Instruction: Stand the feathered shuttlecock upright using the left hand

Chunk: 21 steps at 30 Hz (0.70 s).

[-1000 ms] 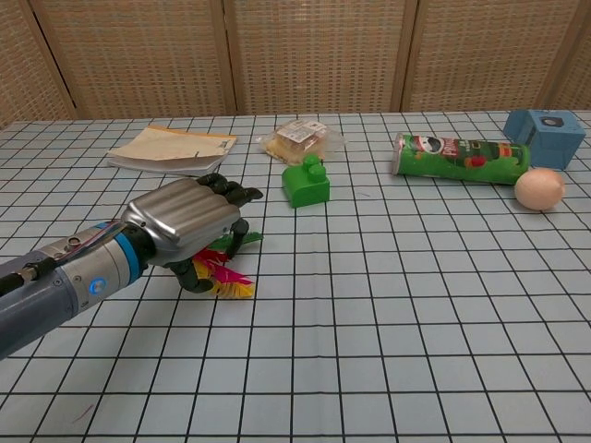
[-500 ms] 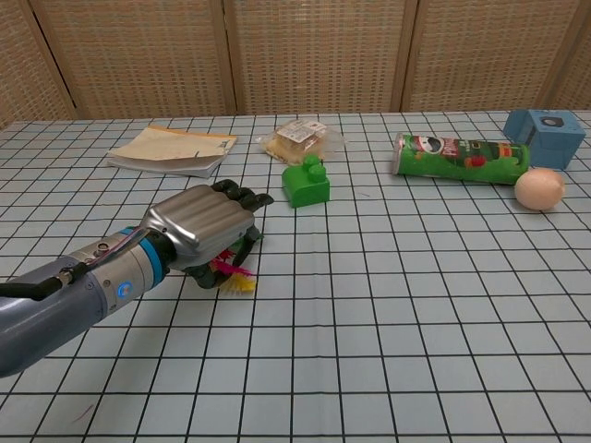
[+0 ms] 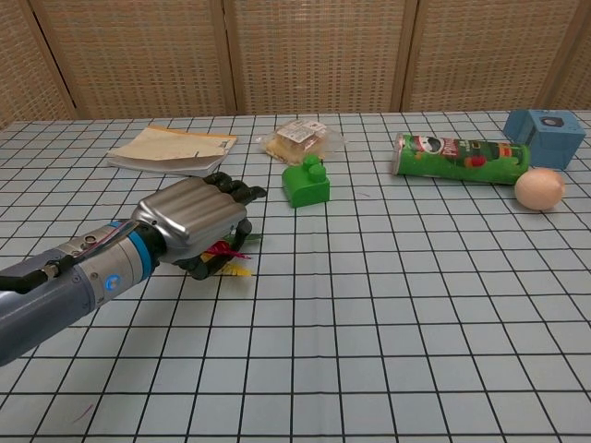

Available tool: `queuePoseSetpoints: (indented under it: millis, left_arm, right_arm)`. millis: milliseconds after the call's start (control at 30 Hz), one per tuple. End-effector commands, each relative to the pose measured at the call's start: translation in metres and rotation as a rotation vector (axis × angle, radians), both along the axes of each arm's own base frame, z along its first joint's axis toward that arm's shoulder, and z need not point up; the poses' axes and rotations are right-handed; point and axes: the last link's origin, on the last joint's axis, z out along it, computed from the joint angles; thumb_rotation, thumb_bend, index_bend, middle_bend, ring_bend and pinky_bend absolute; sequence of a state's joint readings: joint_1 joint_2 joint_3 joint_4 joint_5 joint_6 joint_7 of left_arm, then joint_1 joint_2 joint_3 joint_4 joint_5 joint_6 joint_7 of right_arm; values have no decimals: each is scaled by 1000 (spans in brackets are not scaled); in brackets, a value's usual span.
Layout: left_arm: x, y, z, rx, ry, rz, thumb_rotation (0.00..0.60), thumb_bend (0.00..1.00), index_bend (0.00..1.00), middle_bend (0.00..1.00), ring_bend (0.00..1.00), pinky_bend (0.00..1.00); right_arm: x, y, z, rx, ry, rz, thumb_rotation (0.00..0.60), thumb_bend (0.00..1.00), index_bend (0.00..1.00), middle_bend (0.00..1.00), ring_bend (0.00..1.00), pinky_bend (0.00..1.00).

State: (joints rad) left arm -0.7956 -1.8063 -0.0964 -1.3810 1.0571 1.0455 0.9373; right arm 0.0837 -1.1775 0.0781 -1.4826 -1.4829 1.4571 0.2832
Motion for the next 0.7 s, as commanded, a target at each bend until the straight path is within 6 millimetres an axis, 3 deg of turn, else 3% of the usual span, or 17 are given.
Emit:
queuePoseSetpoints:
  millis: [33, 700]
  left_arm:
    - [-1, 1, 3, 5, 0, 0, 600, 544, 608, 0, 0, 0]
    - [-1, 3, 37, 44, -14, -13, 600, 589, 639, 0, 0, 0]
  right_arm:
    - [0, 0, 0, -1, 0, -1, 600, 61, 64, 0, 0, 0]
    - [1, 1, 0, -2, 1, 4, 600, 61, 60, 0, 0, 0]
